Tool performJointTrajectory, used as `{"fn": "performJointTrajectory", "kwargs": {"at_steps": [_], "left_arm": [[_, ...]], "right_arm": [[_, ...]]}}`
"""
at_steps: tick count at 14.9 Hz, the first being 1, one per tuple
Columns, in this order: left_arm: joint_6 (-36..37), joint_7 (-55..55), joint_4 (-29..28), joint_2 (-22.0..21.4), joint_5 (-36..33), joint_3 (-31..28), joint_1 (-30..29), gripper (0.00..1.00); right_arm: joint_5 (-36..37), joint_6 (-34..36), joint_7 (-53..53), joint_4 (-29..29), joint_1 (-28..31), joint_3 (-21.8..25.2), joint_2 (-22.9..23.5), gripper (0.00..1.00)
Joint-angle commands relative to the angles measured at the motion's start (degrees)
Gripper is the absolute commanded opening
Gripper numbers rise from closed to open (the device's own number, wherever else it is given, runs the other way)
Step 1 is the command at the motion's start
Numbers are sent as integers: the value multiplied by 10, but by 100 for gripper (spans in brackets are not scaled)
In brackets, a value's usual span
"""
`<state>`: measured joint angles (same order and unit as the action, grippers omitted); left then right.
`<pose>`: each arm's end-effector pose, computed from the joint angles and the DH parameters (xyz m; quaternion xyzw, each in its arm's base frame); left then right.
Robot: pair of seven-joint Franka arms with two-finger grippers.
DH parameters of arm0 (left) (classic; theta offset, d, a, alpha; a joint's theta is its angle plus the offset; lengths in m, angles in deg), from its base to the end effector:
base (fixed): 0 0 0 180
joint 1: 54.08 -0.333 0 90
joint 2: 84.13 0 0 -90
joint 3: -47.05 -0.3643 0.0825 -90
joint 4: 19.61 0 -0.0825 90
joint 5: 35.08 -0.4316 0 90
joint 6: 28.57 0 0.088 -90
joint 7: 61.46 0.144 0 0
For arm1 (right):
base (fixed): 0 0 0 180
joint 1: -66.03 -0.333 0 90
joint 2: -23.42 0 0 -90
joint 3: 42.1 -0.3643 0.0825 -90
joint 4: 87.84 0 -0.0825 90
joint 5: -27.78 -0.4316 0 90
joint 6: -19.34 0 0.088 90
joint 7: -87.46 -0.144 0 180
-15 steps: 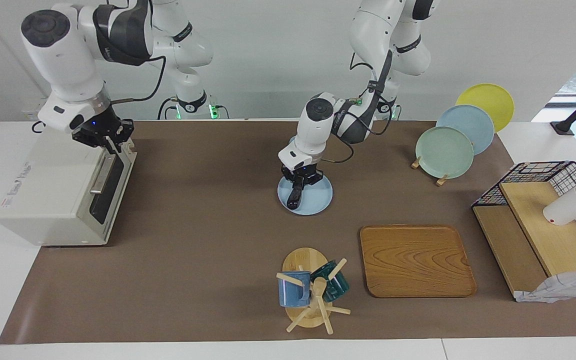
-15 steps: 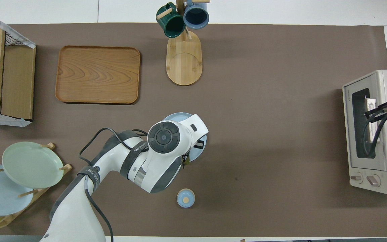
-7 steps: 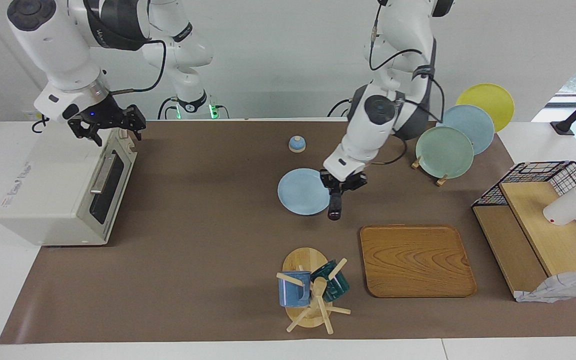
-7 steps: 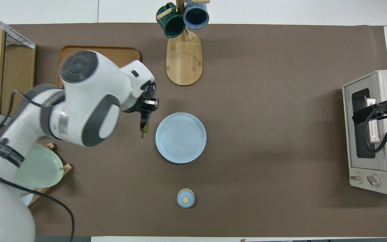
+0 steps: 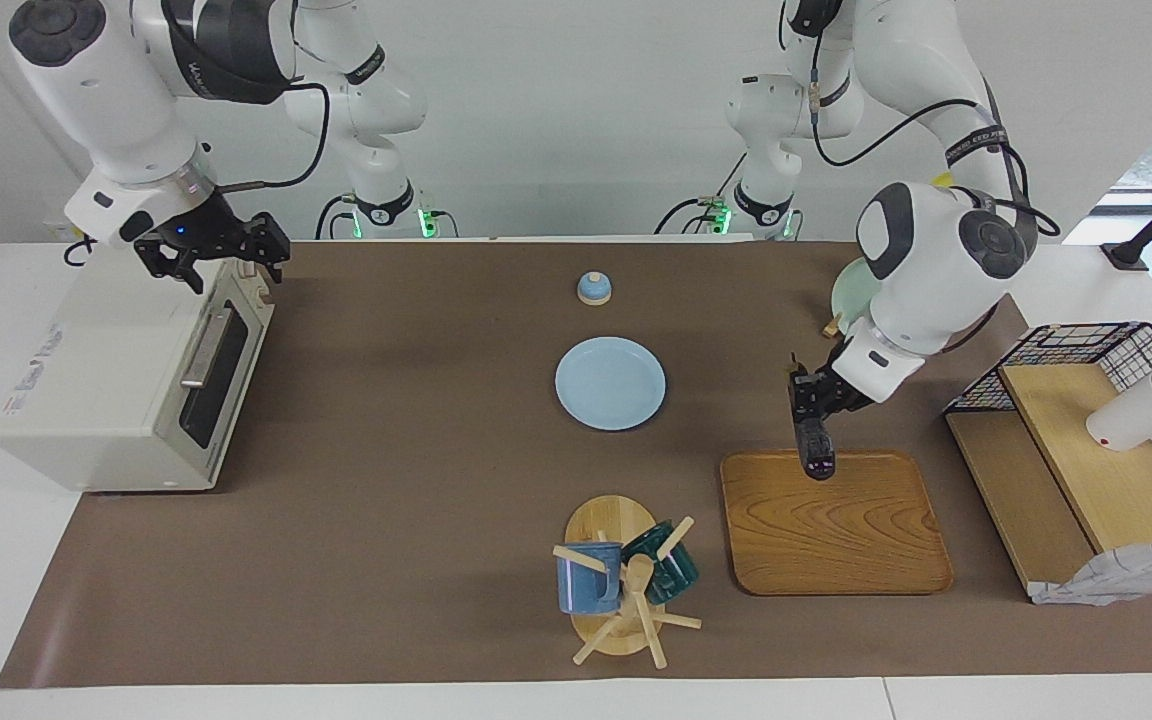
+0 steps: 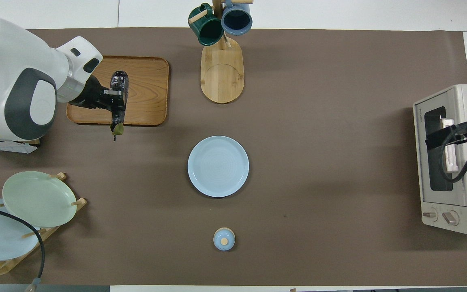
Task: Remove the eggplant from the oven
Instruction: 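Carry the eggplant with the left gripper onto the wooden tray, then open the left gripper and release the eggplant on the tray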
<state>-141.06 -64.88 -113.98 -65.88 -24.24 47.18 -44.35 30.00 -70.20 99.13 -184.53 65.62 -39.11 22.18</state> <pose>0.6972 -0.1400 0.4207 0.9960 -0.0197 -0.0113 0.0869 0.5839 -0.0322 0.5879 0.9953 0.0800 -0.0535 0.0123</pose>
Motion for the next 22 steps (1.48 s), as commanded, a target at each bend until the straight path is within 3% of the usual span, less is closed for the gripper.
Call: {"fn": "performJointTrajectory", "kwargs": {"at_steps": [1, 4, 6, 11, 12, 13, 16, 22], "left_arm": [[-37, 26, 30, 55, 9, 6, -23, 0], [-41, 28, 93, 125, 3, 5, -33, 0], [-82, 31, 82, 131, -8, 6, -31, 0], [-89, 47, 62, 130, -5, 7, -33, 0], [-88, 49, 63, 130, -5, 7, -33, 61], [-85, 60, 65, 129, -6, 7, -33, 100], [-59, 74, 81, 119, -6, 6, -46, 100], [85, 59, 91, -12, -8, -26, -52, 100]], "right_arm": [[-18, -6, -14, 5, 4, 2, 11, 100], [-14, 15, -17, 40, 3, -3, 37, 100], [-18, 38, -17, 68, 6, 3, 53, 100], [-11, 37, -46, 48, -6, 4, 23, 100], [-11, 35, -47, 48, -6, 4, 22, 100], [-11, 35, -47, 48, -8, 4, 21, 100], [-17, 35, -46, 47, -1, 3, 18, 100], [-17, 36, -45, 45, -2, 2, 18, 100]]}}
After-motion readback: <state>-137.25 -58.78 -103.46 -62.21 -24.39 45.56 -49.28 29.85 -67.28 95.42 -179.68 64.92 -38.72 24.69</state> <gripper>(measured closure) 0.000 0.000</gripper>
